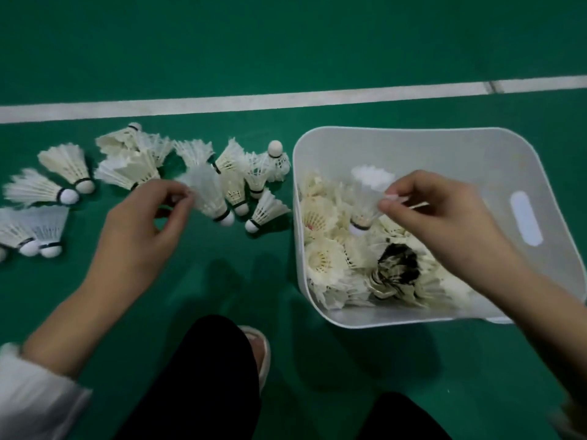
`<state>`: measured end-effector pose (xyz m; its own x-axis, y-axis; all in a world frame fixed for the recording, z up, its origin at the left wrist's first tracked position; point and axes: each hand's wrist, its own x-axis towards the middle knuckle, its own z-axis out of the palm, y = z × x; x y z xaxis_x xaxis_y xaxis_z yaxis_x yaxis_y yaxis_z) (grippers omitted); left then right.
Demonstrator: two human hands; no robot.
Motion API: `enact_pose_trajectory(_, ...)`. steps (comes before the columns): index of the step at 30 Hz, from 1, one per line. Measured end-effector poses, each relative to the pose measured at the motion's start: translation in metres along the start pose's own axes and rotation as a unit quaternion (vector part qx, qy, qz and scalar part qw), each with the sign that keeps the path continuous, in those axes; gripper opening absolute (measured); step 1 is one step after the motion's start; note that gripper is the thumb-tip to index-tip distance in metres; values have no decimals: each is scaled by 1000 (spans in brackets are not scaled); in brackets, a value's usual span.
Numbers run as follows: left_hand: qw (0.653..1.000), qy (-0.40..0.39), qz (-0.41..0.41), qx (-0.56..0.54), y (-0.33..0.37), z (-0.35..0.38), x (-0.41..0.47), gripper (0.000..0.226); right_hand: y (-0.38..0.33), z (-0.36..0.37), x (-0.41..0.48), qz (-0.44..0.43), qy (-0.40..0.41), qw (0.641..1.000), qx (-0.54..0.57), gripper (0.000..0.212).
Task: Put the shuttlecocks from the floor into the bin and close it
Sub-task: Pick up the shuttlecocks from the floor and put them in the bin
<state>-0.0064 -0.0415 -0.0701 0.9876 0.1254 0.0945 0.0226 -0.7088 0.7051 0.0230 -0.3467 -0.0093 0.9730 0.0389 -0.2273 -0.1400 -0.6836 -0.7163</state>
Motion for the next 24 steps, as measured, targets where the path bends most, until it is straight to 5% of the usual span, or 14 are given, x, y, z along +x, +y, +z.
enact_pose_trajectory(8,989,-5,139,44,57,9,2,9,19,33,-10,-6,-216,967,-132,5)
enact_pose_trajectory(11,985,-15,164,61,60,16,1,11,28,45,-8,-4,-238,953,-187,8)
enact_pose_trajectory(16,978,-22,195,64,71,17,-1,20,23,38,-9,-77,-228,949,-206,29)
enact_pose_trajectory(20,969,-13,232,84,90,9,4,14,2,5,-13,-92,-81,990,-68,32)
enact_pose_trajectory(24,968,-21,244,59,110,9,8,14,-23,-12,-14,-174,2,984,21,46)
